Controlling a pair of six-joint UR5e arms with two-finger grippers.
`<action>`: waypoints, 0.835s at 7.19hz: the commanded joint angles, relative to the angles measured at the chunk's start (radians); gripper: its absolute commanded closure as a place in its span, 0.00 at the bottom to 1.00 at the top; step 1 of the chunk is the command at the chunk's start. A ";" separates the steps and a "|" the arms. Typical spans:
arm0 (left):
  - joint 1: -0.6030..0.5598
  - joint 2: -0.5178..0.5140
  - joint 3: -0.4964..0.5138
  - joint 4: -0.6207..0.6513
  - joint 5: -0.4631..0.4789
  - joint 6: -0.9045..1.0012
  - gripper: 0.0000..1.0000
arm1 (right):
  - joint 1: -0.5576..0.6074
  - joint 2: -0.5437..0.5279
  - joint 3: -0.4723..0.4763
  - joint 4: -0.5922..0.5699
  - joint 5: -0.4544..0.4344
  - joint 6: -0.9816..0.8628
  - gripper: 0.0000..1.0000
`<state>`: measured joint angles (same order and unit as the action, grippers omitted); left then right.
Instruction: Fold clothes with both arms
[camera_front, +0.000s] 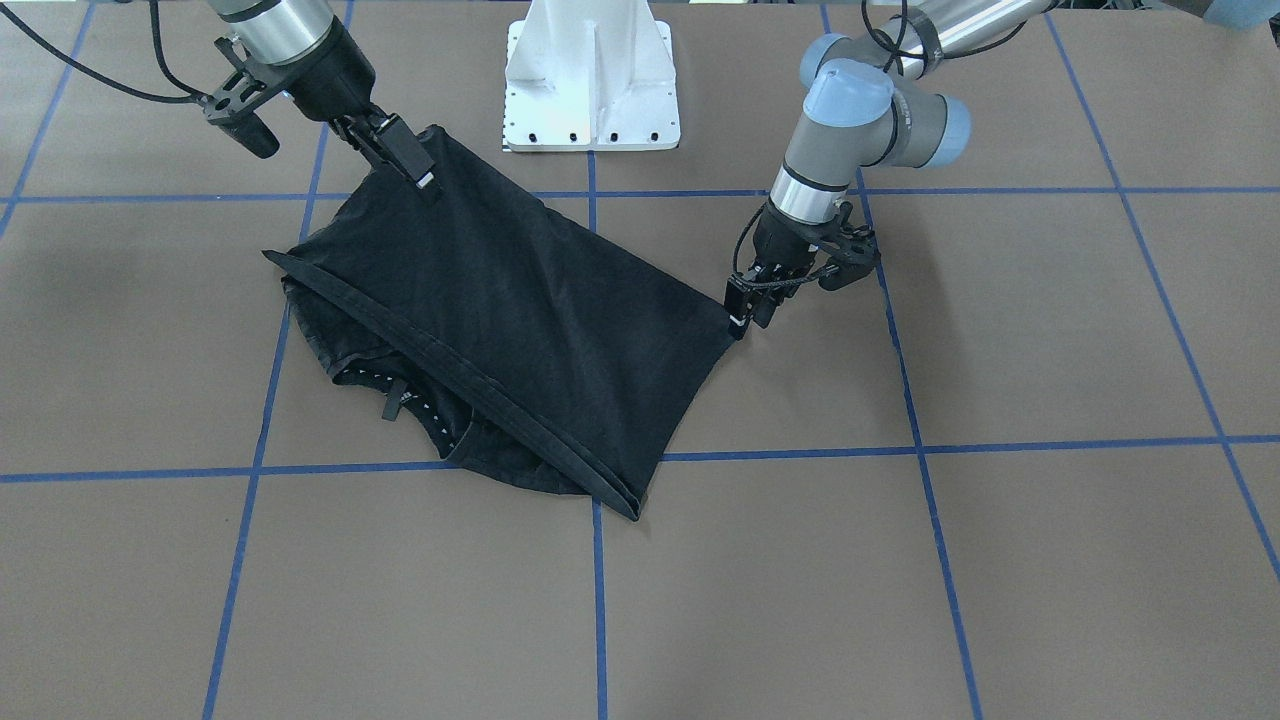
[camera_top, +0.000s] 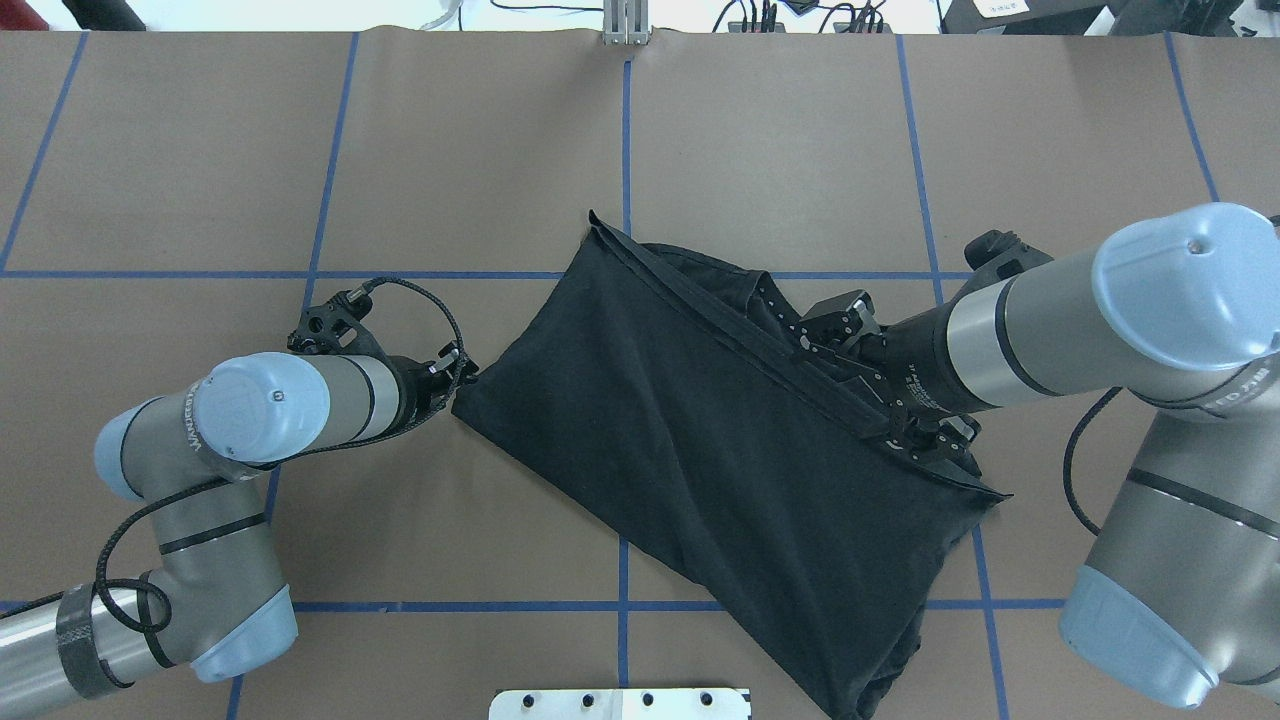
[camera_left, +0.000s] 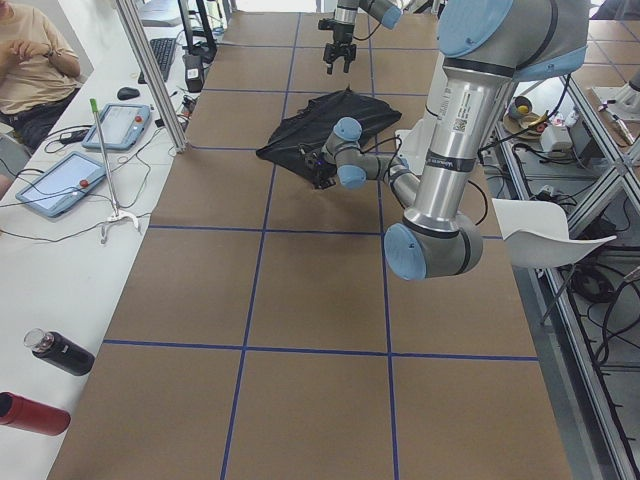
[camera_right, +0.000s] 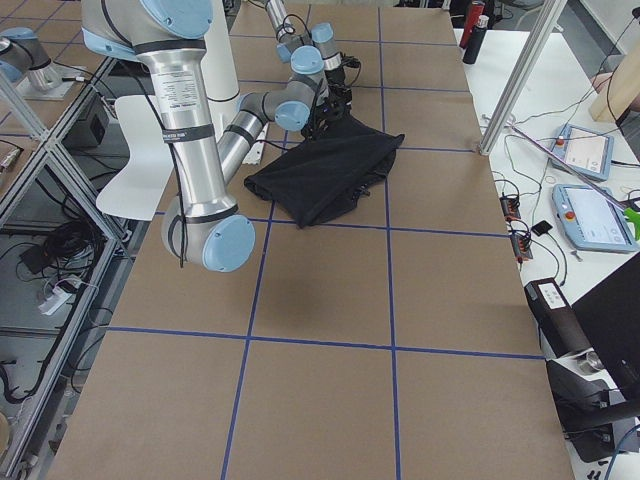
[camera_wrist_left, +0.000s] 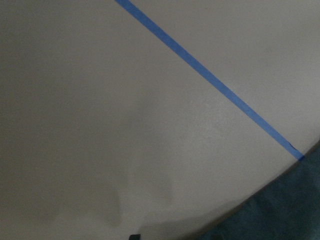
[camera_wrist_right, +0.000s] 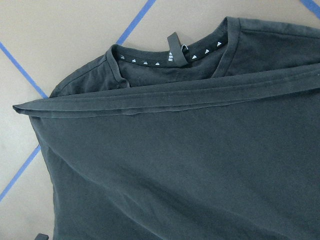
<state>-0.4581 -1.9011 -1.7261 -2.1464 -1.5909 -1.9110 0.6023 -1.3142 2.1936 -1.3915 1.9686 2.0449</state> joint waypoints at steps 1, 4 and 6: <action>0.004 -0.001 0.002 0.000 0.000 0.000 0.46 | 0.001 0.010 -0.014 0.000 -0.001 0.000 0.00; 0.019 0.001 0.002 0.000 0.000 -0.016 0.48 | 0.004 0.015 -0.014 0.000 -0.001 0.000 0.00; 0.022 0.004 0.002 0.000 0.000 -0.019 0.51 | 0.004 0.015 -0.014 0.000 -0.001 0.000 0.00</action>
<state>-0.4387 -1.8997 -1.7241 -2.1460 -1.5907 -1.9271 0.6054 -1.2995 2.1790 -1.3914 1.9681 2.0448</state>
